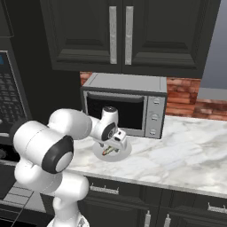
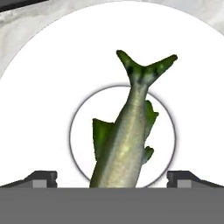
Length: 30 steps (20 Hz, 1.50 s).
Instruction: Place the fish on the rack of the oven.
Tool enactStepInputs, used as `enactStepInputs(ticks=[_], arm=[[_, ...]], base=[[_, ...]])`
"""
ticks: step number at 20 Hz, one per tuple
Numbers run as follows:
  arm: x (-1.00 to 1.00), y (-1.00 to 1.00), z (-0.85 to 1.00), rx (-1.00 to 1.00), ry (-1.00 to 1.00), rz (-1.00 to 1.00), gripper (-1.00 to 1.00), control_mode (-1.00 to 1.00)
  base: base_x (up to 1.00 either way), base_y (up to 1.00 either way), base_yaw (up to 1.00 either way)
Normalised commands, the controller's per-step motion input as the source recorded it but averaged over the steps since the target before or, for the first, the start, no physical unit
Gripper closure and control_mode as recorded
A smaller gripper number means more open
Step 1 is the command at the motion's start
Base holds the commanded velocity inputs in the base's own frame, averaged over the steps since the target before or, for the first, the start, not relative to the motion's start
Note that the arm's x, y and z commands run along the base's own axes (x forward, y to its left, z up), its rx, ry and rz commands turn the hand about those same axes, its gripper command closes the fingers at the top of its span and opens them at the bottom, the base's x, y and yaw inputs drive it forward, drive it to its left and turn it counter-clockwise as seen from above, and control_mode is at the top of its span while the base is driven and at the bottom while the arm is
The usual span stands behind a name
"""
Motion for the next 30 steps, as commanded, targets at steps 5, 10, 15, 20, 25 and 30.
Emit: enactStepInputs(ticks=[5,10,15,20,25,30], arm=[[0.02,-0.01,-0.36,0.01,0.0,0.0,-1.0,-1.0],[0.0,0.0,-0.4,0.01,0.0,0.0,1.0,-1.0],[0.0,0.0,-0.02,0.0,0.0,0.0,1.0,-1.0],[-0.01,0.03,0.07,0.0,0.0,0.0,1.0,-1.0],[-0.43,0.48,0.57,0.0,-0.03,-0.01,1.0,-1.0],[-0.62,0.29,0.97,0.0,-0.08,0.01,1.0,-1.0]], base=[[0.0,0.0,0.0],[0.0,0.0,0.0],[0.0,0.0,0.0],[0.0,0.0,0.0],[0.0,0.0,0.0],[0.0,0.0,0.0]])
